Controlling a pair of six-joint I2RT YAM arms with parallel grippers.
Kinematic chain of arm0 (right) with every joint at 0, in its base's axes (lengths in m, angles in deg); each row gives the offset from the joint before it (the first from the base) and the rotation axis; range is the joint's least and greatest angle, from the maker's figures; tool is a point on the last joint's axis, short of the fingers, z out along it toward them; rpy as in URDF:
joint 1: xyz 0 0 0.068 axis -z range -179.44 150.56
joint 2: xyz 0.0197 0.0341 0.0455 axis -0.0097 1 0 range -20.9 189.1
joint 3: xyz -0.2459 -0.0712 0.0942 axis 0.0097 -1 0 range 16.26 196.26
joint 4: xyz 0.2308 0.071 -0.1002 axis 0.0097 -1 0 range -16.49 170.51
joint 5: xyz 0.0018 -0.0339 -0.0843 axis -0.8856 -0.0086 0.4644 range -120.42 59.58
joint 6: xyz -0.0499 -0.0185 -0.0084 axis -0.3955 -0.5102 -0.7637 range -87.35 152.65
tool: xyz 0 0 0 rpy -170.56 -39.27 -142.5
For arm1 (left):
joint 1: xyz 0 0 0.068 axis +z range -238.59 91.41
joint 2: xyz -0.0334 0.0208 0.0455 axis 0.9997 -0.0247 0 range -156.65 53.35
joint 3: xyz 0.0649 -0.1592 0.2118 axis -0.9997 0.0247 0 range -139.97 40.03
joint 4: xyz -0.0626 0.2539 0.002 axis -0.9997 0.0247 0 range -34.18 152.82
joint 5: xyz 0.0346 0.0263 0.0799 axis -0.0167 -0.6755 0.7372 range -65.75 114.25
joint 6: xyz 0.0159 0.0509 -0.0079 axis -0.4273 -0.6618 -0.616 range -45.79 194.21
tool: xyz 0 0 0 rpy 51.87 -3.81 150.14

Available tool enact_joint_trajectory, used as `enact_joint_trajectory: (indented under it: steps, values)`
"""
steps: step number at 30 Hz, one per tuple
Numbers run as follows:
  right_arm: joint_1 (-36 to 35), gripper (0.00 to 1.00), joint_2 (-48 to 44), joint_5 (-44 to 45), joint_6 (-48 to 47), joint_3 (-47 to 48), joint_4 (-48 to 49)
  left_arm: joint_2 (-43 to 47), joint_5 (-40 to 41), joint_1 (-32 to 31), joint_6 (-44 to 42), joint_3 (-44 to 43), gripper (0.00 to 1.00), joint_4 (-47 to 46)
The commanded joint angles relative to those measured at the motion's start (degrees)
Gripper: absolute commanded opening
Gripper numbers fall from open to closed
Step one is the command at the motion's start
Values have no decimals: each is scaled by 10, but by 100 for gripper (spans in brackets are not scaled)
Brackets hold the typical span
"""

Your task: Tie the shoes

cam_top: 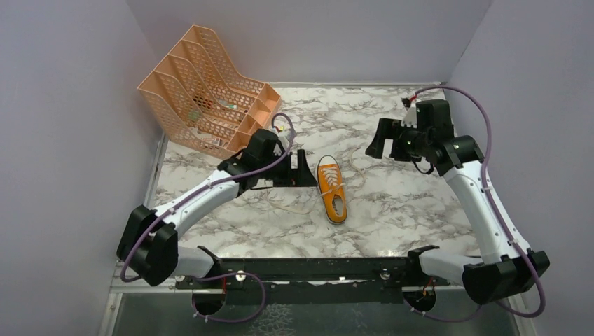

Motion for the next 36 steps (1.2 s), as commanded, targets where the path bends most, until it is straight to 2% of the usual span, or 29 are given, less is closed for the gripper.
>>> enact_joint_trajectory:
  steps: [1,5,10,14,16,18,23,31,36]
  values:
    - [-4,100,34,-85,-20,8,-38,-54,-34,-40,-10,17,82,-85]
    - [-5,98,71,-99,-29,3,-34,-103,-47,-55,-45,19,71,-120]
    - [-4,90,131,-111,-29,8,-15,-133,-40,-57,-112,46,60,-120]
    - [-3,77,186,-120,-14,8,14,-157,-25,-58,-150,52,46,-132]
    - [-1,69,217,-116,-13,9,20,-177,-33,-58,-155,46,44,-144]
    - [1,66,245,-104,-18,12,23,-196,-46,-58,-157,38,41,-158]
    - [11,63,301,-64,-42,10,33,-220,-58,-58,-164,26,39,-176]
    - [29,60,405,-70,-54,46,49,-239,-71,-58,-162,17,41,-194]
    - [30,57,454,-61,-67,71,46,-260,-79,-59,-159,-5,34,-191]
